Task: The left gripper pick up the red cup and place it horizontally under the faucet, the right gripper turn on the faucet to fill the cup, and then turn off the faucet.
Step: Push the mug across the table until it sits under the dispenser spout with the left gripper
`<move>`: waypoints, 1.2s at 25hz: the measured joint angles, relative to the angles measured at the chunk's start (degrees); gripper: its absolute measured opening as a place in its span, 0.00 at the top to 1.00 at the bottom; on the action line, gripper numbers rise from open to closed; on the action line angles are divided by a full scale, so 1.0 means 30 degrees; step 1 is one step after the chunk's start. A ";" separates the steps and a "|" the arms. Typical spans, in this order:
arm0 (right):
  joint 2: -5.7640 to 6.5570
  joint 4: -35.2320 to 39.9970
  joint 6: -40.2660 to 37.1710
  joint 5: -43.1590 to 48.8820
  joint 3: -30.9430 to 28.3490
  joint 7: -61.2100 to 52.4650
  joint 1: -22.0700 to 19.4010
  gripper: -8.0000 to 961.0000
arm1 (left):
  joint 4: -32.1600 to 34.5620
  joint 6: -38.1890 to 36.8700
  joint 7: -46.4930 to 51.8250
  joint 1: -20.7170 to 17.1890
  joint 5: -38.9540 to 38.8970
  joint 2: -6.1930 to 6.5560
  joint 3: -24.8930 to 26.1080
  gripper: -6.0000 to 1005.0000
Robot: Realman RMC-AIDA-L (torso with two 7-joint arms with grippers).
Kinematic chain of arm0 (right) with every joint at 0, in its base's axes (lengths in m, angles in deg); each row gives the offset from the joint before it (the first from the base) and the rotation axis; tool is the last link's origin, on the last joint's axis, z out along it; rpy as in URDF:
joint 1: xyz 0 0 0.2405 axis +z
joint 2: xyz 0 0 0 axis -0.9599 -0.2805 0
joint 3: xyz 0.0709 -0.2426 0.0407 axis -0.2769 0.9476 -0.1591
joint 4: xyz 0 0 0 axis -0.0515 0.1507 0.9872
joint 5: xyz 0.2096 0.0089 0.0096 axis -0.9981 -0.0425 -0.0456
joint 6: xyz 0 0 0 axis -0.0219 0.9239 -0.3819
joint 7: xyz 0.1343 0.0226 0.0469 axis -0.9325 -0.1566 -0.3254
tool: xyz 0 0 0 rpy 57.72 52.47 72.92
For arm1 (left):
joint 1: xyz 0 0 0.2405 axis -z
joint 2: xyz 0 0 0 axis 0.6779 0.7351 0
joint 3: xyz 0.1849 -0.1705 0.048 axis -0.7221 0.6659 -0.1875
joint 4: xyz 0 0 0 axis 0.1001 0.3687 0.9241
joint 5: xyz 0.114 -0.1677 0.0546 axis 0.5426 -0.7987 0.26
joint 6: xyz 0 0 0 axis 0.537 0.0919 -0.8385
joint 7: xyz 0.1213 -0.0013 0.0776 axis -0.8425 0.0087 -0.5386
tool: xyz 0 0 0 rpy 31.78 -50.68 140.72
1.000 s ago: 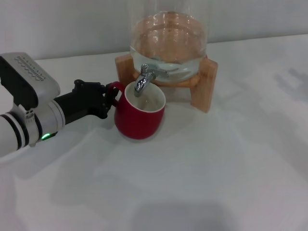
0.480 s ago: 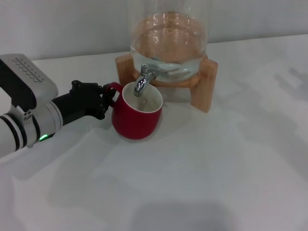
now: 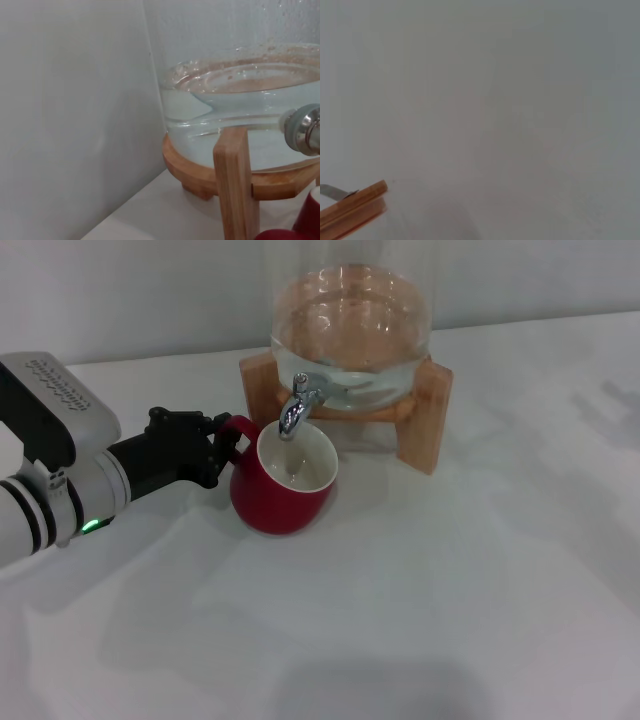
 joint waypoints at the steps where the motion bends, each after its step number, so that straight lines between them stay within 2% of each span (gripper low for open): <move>1: -0.0001 -0.0011 0.0000 0.0000 -0.0005 0.0000 0.0000 0.31 | -0.0012 0.0001 0.0000 -0.0006 0.0011 0.0001 0.0000 0.86; 30: 0.0000 -0.0135 0.0000 0.0000 -0.0048 0.0005 0.0000 0.31 | -0.0104 -0.0559 0.2157 -0.0261 0.0577 0.0046 -0.0732 0.83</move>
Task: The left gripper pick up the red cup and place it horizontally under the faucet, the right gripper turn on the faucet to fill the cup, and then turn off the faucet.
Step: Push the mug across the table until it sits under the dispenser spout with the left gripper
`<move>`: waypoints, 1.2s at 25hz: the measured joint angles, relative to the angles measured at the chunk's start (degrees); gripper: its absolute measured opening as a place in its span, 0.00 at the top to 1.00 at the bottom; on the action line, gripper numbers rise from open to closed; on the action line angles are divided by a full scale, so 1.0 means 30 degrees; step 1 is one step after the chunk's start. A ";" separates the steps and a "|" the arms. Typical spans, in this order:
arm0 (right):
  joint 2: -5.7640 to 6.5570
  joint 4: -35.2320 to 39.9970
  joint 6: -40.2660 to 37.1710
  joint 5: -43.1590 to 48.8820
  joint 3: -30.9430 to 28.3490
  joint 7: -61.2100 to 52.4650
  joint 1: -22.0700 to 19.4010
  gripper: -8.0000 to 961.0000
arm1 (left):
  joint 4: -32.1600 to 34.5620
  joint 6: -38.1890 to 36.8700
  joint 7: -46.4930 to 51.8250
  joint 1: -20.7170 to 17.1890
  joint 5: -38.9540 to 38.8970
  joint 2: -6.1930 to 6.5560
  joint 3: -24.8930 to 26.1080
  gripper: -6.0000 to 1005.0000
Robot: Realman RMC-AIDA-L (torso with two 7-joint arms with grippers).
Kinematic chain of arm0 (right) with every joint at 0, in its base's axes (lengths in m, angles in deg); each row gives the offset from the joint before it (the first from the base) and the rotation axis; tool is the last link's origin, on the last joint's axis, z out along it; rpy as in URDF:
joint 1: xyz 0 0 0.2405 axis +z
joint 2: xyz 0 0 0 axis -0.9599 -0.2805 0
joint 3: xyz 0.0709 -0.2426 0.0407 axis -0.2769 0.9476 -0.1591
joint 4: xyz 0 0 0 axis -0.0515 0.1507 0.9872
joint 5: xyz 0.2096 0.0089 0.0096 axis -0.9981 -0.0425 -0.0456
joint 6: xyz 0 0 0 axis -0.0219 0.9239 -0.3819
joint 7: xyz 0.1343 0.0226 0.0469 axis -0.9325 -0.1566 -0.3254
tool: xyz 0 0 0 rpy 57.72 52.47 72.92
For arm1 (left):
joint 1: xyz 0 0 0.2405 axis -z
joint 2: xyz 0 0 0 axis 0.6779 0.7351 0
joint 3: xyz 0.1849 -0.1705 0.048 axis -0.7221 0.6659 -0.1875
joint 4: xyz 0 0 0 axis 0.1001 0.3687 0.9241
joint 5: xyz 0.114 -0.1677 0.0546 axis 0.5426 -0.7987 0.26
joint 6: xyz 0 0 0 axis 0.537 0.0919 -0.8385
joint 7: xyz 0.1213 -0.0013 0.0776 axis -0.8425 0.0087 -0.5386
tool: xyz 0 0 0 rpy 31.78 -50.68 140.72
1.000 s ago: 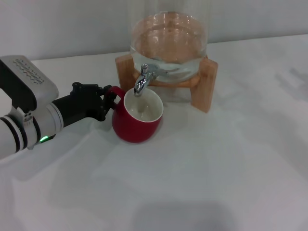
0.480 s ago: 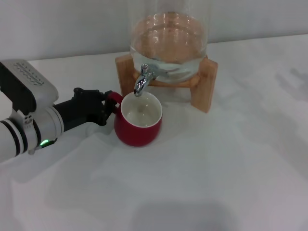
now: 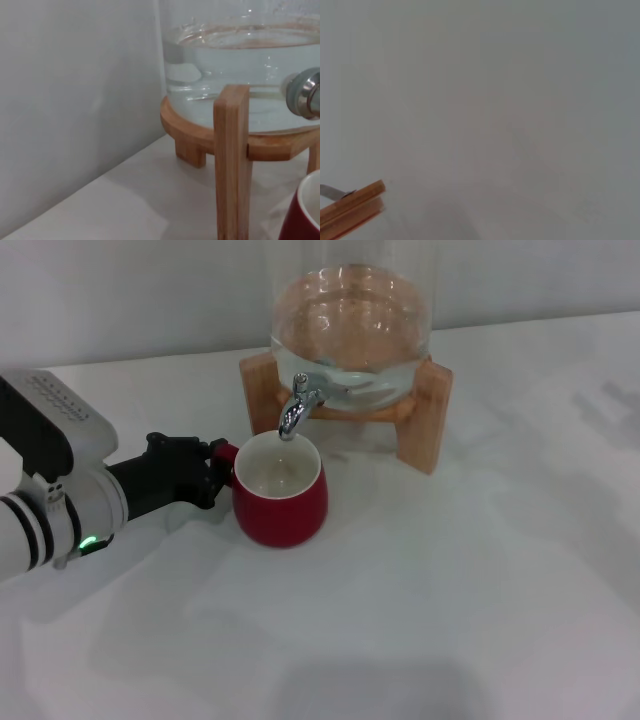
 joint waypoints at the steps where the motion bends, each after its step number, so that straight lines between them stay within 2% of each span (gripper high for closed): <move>1: -0.0001 0.0001 0.0000 0.0001 0.0013 0.0000 -0.0001 0.31 | 0.0012 -0.0001 0.0002 -0.0059 0.0005 -0.0002 -0.0001 0.82; 4: -0.0001 0.0000 0.0008 0.0000 0.0044 -0.0008 0.0000 0.31 | 0.0014 -0.0001 0.0041 -0.0145 0.0036 0.0008 -0.0068 0.81; 11: -0.0001 0.0000 0.0202 0.0001 0.0004 -0.0031 -0.0036 0.31 | 0.0074 0.0005 0.0865 -0.0220 0.0075 -0.0002 -0.1433 0.78; 24: -0.0001 0.0000 0.0470 -0.0214 -0.0057 -0.0038 -0.0251 0.31 | 0.0827 0.0289 0.0907 -0.1193 -0.0676 -0.0046 -0.1267 0.72; 30: 0.0000 -0.0016 0.0547 -0.0228 -0.0060 -0.0037 -0.0272 0.31 | 0.0864 0.0322 0.0948 -0.1242 -0.0718 -0.0046 -0.1381 0.62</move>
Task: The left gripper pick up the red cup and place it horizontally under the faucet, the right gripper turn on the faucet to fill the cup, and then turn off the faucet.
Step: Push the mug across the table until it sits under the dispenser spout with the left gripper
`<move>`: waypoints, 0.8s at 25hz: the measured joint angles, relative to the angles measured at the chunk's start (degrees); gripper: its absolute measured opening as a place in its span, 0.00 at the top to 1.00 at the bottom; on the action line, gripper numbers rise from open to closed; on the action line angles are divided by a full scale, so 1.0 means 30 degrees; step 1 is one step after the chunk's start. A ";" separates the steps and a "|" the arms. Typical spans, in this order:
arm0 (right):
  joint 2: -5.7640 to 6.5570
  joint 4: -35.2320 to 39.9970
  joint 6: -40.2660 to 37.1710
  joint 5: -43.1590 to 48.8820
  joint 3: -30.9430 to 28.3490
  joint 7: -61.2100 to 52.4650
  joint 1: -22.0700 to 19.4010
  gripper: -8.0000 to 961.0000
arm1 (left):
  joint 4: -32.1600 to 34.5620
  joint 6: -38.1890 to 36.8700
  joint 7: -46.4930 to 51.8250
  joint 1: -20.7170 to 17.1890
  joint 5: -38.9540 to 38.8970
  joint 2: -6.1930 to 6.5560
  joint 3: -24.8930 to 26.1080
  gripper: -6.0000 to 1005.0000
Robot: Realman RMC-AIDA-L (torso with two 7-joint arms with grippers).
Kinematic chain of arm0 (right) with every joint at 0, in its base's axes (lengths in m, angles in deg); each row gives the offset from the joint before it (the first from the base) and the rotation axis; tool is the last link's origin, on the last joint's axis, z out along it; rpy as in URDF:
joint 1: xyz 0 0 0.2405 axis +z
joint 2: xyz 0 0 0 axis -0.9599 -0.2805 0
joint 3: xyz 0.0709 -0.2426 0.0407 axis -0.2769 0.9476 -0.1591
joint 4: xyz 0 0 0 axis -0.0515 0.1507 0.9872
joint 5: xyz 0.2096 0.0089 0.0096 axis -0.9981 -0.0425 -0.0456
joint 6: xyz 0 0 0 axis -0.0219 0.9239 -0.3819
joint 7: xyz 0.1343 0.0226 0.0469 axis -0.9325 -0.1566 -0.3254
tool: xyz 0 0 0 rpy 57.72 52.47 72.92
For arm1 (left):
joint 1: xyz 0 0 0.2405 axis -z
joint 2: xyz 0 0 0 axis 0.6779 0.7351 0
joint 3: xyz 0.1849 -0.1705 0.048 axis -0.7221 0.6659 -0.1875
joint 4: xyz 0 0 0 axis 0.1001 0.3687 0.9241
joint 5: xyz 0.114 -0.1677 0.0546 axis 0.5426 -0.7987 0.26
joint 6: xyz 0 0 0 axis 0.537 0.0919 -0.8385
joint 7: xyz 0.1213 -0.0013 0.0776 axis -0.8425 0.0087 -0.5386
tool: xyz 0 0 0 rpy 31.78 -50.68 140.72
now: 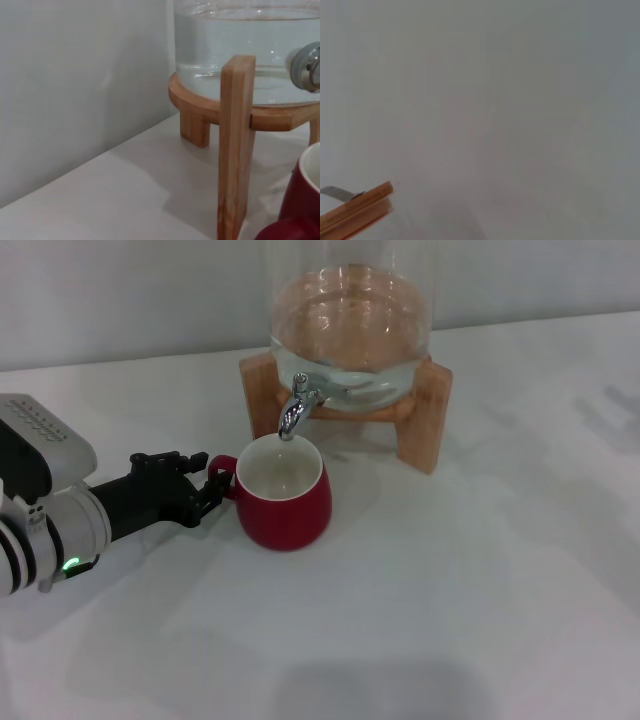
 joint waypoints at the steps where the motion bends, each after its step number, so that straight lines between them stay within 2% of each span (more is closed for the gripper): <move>1: 0.0000 -0.0017 0.0011 -0.0002 0.0000 0.0002 -0.0012 0.31 | 0.0000 0.0030 0.0000 0.0000 0.0000 0.0000 -0.0003 0.62; 11: -0.0001 -0.0072 0.0002 -0.0009 -0.0216 0.0038 -0.0051 0.31 | 0.0010 0.0977 -0.0014 -0.0156 -0.0020 -0.0001 -0.0024 0.62; 20: 0.0029 -0.0083 -0.0218 -0.0010 -0.0234 0.0054 0.0076 0.31 | 0.0674 0.1985 0.0121 -0.0994 -0.0162 -0.0001 0.0007 0.61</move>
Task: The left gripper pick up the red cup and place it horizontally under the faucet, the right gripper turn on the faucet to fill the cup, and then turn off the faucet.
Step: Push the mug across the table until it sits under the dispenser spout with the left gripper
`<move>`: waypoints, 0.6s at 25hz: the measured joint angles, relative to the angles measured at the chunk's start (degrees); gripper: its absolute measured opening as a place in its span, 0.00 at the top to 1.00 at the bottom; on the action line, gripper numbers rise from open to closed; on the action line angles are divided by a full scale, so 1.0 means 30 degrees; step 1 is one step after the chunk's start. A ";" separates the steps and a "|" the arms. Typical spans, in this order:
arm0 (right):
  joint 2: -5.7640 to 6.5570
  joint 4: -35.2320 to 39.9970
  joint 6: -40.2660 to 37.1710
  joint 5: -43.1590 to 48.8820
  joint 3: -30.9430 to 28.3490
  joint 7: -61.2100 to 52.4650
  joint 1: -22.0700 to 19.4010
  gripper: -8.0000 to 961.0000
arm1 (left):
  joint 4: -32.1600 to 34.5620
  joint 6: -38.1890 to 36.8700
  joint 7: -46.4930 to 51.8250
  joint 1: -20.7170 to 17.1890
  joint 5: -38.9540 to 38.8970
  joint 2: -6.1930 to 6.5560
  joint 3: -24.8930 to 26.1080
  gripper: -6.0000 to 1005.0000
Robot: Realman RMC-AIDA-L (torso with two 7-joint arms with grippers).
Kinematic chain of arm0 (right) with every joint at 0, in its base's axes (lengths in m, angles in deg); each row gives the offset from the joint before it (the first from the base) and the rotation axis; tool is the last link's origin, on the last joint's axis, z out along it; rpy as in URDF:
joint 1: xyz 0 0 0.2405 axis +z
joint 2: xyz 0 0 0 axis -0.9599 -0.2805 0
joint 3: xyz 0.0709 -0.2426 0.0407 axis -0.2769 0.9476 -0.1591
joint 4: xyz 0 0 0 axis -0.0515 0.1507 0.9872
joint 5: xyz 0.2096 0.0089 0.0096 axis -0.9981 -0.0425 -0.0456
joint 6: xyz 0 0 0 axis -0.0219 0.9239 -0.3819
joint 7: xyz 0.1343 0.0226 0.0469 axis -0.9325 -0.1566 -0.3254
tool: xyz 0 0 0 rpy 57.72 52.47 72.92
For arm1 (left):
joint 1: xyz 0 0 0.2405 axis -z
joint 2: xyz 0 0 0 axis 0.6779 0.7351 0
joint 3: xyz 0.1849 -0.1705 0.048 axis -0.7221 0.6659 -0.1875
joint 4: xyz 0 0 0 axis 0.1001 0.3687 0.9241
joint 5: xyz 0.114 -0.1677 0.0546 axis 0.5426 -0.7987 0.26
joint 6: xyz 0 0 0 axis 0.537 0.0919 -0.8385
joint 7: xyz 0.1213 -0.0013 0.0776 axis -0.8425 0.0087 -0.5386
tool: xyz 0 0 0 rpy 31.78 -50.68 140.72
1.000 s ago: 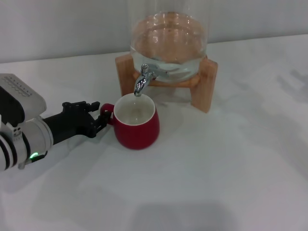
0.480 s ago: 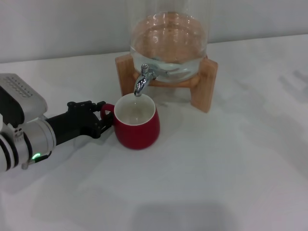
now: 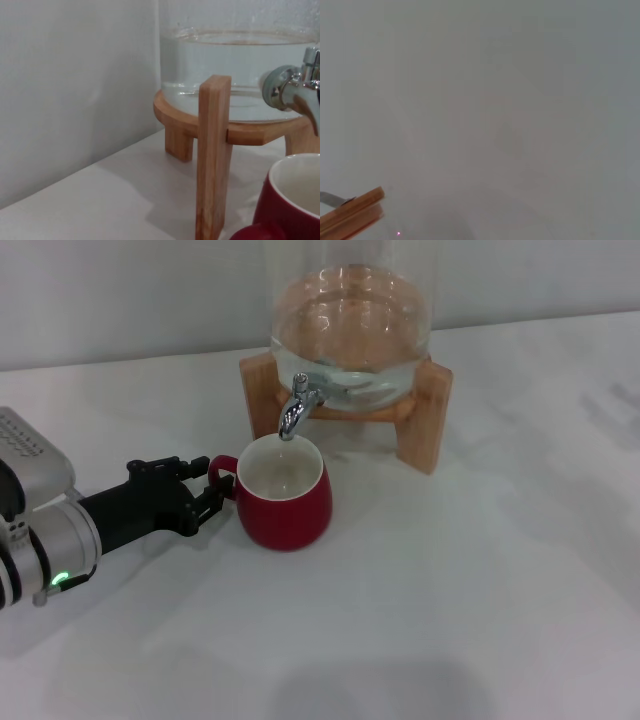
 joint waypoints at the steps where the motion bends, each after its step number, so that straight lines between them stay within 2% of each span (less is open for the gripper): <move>1: 0.0001 -0.0007 -0.0016 0.0000 0.0001 0.0002 0.0011 0.31 | 0.0021 0.0078 0.0012 -0.0053 -0.0020 0.0000 -0.0004 0.61; 8: 0.0001 -0.0019 -0.0037 0.0002 0.0002 0.0008 0.0020 0.31 | 0.0443 0.0433 0.0025 -0.0670 -0.0139 0.0000 0.0021 0.61; 12: 0.0001 -0.0019 -0.0037 0.0004 0.0003 0.0008 -0.0034 0.31 | 0.1125 0.1594 0.0004 -0.1469 -0.0618 0.0007 -0.0021 0.61; 15: 0.0000 -0.0028 -0.0037 0.0005 0.0002 0.0008 -0.0082 0.31 | 0.2044 0.3345 0.0010 -0.2607 -0.0882 -0.0007 -0.0028 0.61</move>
